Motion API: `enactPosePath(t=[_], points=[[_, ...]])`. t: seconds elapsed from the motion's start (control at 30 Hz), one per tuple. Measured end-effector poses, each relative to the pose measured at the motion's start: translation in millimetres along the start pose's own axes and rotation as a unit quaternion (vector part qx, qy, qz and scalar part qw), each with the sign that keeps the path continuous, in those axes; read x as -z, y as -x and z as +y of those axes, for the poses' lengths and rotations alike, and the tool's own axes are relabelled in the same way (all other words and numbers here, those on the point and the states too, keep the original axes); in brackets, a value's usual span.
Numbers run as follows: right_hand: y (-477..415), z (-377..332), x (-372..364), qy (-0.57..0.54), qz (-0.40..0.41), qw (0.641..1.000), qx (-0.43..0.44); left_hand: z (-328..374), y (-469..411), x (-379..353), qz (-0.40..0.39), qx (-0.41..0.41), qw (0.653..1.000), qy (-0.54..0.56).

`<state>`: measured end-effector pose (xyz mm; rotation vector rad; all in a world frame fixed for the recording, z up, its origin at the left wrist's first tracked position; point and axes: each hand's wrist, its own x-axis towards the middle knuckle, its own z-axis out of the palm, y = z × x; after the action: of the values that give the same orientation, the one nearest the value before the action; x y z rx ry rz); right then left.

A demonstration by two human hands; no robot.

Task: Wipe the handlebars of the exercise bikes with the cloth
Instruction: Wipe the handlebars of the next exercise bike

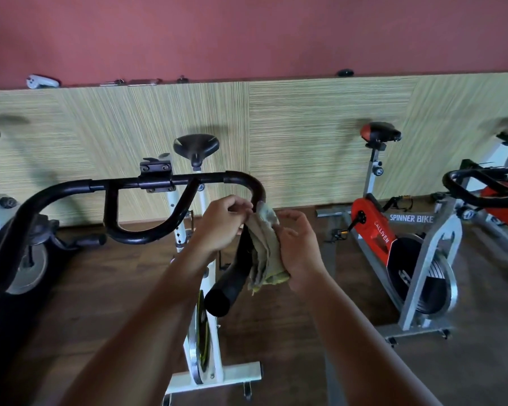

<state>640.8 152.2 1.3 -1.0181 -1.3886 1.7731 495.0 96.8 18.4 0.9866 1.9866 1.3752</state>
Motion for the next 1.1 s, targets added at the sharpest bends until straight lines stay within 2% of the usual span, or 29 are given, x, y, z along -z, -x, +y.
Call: enactPosePath(t=[0.07, 0.13, 0.3, 0.4, 0.57, 0.8, 0.97, 1.1], points=[[3, 5, -2, 0.133, 0.032, 0.989, 0.061, -2, -1, 0, -0.005, 0.005, 1.0, 0.017], [9, 6, -4, 0.197, 0.047, 0.976, 0.083, -4, -4, 2, -0.013, 0.011, 1.0, 0.022], [18, 10, -5, 0.222, 0.006, 0.969, 0.104, -3, -5, 4, -0.028, 0.019, 0.998, 0.061], [12, 10, -8, 0.24, 0.019, 0.964, 0.118, -5, -6, 3, -0.03, 0.034, 0.994, 0.098], [-7, 5, -14, 0.251, 0.05, 0.958, 0.128, -11, -8, 4, -0.034, 0.051, 0.989, 0.132], [-17, 20, -7, 0.215, 0.044, 0.97, 0.107, -14, -7, 8, -0.052, 0.059, 0.989, 0.126], [-32, 12, -8, 0.15, 0.03, 0.985, 0.085, -15, 2, 10, -0.058, 0.052, 0.992, 0.097], [-26, 18, -1, 0.115, -0.017, 0.99, 0.079, -10, 11, 7, -0.053, 0.054, 0.992, 0.097]])
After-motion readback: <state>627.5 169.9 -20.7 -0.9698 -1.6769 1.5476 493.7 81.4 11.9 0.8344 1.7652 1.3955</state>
